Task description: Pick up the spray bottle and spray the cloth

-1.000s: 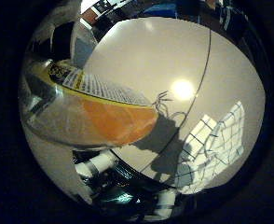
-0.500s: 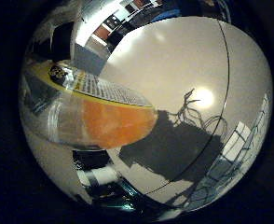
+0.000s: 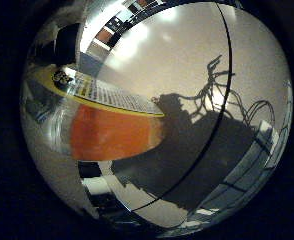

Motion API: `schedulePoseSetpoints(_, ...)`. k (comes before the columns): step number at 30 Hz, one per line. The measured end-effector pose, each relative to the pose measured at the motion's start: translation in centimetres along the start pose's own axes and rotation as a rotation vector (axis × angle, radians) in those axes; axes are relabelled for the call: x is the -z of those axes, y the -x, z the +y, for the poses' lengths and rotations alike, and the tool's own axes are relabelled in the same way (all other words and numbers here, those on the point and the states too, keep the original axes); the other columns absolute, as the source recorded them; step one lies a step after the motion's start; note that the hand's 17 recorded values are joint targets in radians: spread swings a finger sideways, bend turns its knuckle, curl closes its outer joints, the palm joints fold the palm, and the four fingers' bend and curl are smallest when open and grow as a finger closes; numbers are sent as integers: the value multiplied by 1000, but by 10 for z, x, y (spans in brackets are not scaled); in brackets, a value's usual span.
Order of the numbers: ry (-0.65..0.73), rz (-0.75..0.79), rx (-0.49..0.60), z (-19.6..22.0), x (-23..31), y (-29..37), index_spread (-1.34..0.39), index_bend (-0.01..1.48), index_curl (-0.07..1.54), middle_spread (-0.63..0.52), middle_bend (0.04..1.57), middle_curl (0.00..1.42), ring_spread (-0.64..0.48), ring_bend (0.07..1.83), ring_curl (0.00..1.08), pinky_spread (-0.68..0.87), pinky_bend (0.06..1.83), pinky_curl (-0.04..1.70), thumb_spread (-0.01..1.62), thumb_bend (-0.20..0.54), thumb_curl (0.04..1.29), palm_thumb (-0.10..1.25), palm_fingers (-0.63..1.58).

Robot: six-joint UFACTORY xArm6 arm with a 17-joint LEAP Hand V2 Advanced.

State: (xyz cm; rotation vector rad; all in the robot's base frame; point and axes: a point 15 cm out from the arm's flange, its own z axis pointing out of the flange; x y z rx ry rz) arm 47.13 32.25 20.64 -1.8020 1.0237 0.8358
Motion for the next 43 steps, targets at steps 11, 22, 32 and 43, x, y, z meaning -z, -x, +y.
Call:
schedulePoseSetpoints(11, 112, -1, 45, 23, -8, 5, -337, 405, 659, -163, 953, 633, -244, 1205, 630, -433, 1002, 884, 926, -28, 429, 851, 774)
schedulePoseSetpoints(22, 138, 29, 94, 24, 4, 13, -466, 294, 536, -151, 430, 478, -224, 948, 509, -281, 808, 797, 913, -28, 411, 812, 186)
schedulePoseSetpoints(32, 119, 111, 118, 17, 56, 5, -434, 269, 440, -71, 242, 369, -64, 615, 339, 213, 524, 582, 913, -28, 392, 795, 175)
schedulePoseSetpoints(43, 72, 236, 122, 26, 136, 5, -445, 181, 378, -69, 184, 336, -32, 485, 276, 286, 428, 447, 923, -28, 382, 782, 235)
